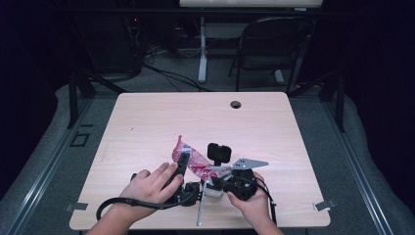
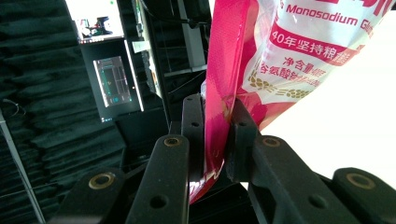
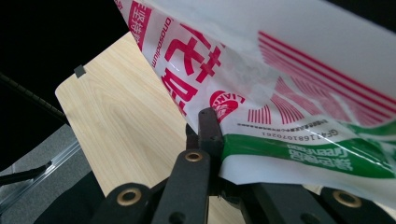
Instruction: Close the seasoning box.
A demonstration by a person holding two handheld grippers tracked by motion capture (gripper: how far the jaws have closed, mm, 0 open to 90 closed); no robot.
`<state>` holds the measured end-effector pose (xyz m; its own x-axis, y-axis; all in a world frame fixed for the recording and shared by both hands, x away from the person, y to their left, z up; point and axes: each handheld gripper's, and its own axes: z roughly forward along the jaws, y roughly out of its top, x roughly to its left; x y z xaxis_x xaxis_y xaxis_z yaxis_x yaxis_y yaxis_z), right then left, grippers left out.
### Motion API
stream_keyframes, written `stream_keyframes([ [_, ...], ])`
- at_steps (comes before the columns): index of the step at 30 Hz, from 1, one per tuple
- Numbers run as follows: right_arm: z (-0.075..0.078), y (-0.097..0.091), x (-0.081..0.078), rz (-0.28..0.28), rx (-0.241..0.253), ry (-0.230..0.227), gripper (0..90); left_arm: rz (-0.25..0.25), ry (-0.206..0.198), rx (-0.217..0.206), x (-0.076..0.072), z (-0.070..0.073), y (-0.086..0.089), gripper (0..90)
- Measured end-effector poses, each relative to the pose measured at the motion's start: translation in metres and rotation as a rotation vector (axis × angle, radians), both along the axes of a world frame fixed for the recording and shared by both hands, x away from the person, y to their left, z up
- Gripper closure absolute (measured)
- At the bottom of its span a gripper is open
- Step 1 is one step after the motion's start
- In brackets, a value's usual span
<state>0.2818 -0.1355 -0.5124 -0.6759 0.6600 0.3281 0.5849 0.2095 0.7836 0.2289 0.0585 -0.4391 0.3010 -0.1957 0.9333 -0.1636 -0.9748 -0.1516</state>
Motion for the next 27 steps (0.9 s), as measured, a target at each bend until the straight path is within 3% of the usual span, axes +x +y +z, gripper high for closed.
stream_keyframes([
  [27, 0.0019, -0.0020, -0.0013, -0.005, -0.005, -0.004, 90.0, -0.003, 0.001, 0.005, 0.0004, 0.0024, -0.0021, 80.0],
])
